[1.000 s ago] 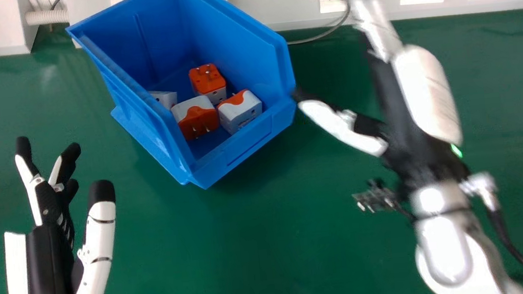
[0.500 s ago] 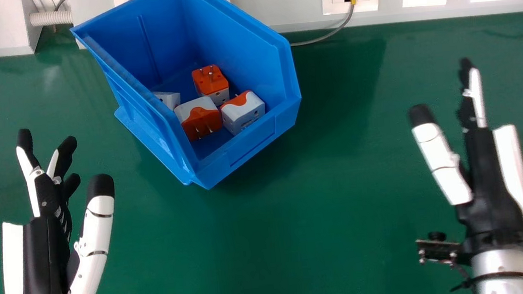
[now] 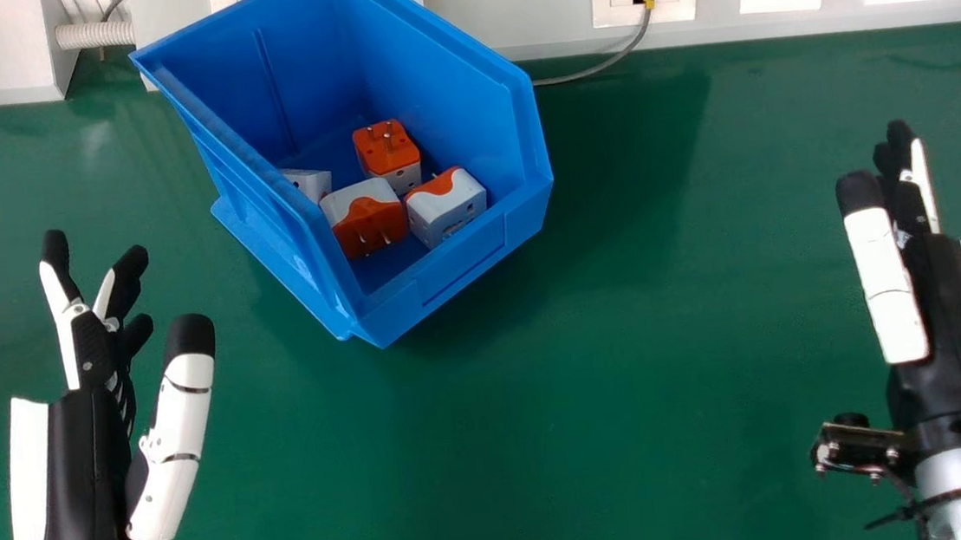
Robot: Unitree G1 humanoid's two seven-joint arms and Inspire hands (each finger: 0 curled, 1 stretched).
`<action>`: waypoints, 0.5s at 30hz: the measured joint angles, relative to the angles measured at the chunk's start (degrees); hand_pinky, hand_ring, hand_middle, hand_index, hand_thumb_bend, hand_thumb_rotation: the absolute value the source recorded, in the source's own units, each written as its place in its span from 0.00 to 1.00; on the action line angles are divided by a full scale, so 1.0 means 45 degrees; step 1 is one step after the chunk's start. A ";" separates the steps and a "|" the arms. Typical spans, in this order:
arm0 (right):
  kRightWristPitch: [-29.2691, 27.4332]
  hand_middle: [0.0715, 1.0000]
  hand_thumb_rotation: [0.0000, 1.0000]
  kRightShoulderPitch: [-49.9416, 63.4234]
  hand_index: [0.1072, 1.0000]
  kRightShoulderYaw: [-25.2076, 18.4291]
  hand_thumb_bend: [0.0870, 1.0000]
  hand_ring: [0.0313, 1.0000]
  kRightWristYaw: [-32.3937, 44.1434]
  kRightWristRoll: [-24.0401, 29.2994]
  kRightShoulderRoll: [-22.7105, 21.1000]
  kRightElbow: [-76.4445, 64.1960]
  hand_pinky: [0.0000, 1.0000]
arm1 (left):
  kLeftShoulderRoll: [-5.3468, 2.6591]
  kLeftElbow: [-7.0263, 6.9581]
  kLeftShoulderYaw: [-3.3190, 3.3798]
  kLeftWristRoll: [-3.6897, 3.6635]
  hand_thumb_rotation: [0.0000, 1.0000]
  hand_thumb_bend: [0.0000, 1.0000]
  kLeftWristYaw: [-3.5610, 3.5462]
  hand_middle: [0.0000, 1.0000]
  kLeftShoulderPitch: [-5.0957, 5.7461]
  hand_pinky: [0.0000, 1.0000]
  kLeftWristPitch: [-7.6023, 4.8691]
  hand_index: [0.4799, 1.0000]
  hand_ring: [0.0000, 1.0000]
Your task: Pick all objects and put in blue box
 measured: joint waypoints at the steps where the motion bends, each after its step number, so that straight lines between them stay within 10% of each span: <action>1: -0.0003 1.00 1.00 0.0000 1.00 -0.0027 0.45 1.00 0.0095 0.0008 -0.0009 0.0000 0.99 | 0.0037 0.0036 -0.0001 0.0003 0.86 0.46 -0.0016 0.96 -0.0029 0.98 0.0001 0.90 0.98; 6: -0.0126 1.00 1.00 0.0005 1.00 -0.0059 0.47 1.00 0.0538 0.0150 -0.0021 0.0005 0.99 | 0.0193 0.0007 -0.0064 -0.0697 0.97 0.27 -0.0653 1.00 -0.0106 1.00 0.0878 0.99 1.00; 15: -0.0354 1.00 1.00 0.0125 1.00 -0.0437 0.49 1.00 0.1259 0.1303 0.0058 0.0109 1.00 | 0.0202 0.0063 -0.0037 -0.2953 1.00 0.31 -0.1816 1.00 -0.0841 1.00 0.1360 1.00 1.00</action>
